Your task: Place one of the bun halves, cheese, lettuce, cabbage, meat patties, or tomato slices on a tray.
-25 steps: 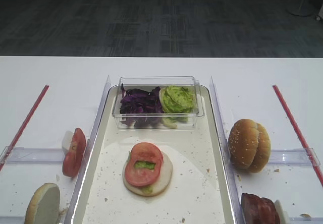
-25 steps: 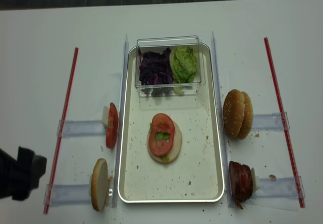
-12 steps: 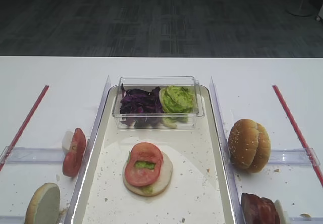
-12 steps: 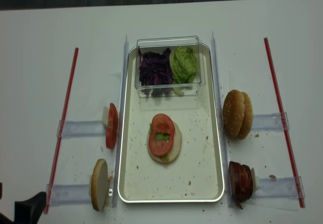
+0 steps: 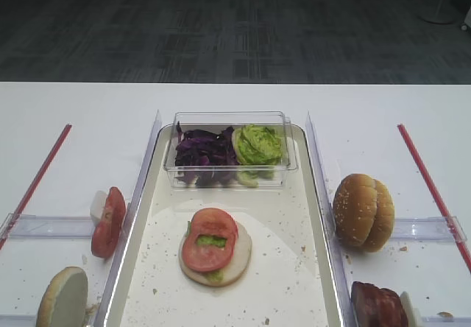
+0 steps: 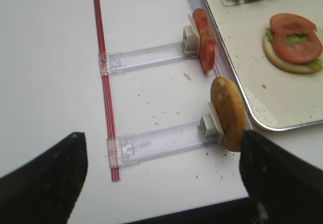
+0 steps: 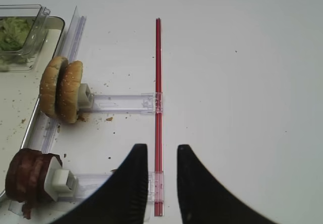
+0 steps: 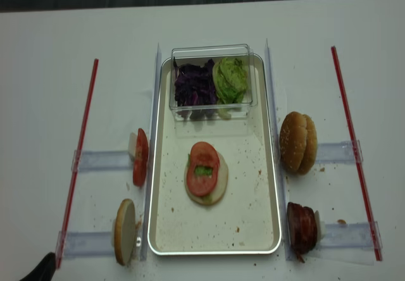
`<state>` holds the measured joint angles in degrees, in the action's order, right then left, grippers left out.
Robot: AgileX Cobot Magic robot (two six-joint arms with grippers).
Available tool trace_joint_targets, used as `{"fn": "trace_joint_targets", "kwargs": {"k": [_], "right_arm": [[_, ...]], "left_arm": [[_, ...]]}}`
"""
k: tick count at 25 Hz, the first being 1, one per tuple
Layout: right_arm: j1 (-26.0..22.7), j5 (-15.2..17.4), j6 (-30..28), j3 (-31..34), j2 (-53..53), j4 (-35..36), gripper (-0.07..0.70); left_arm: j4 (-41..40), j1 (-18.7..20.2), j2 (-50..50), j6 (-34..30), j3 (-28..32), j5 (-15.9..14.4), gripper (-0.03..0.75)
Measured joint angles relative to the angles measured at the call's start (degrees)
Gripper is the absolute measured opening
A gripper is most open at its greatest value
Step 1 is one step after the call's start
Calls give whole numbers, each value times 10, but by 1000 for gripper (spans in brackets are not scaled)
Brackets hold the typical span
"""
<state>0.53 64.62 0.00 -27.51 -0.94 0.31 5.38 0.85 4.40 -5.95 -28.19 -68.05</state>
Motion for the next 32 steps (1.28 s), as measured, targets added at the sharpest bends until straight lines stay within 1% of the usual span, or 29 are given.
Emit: {"fn": "trace_joint_targets", "kwargs": {"k": [5, 21, 26, 32], "right_arm": [[0, 0, 0, 0, 0, 0, 193], [0, 0, 0, 0, 0, 0, 193], [0, 0, 0, 0, 0, 0, 193], [0, 1, 0, 0, 0, -3, 193]], "left_arm": [[-2, 0, -24, 2, 0, 0, 565], [-6, 0, -27, 13, 0, 0, 565], [-7, 0, -52, 14, 0, 0, 565], [-7, 0, -53, 17, 0, 1, 565]]}}
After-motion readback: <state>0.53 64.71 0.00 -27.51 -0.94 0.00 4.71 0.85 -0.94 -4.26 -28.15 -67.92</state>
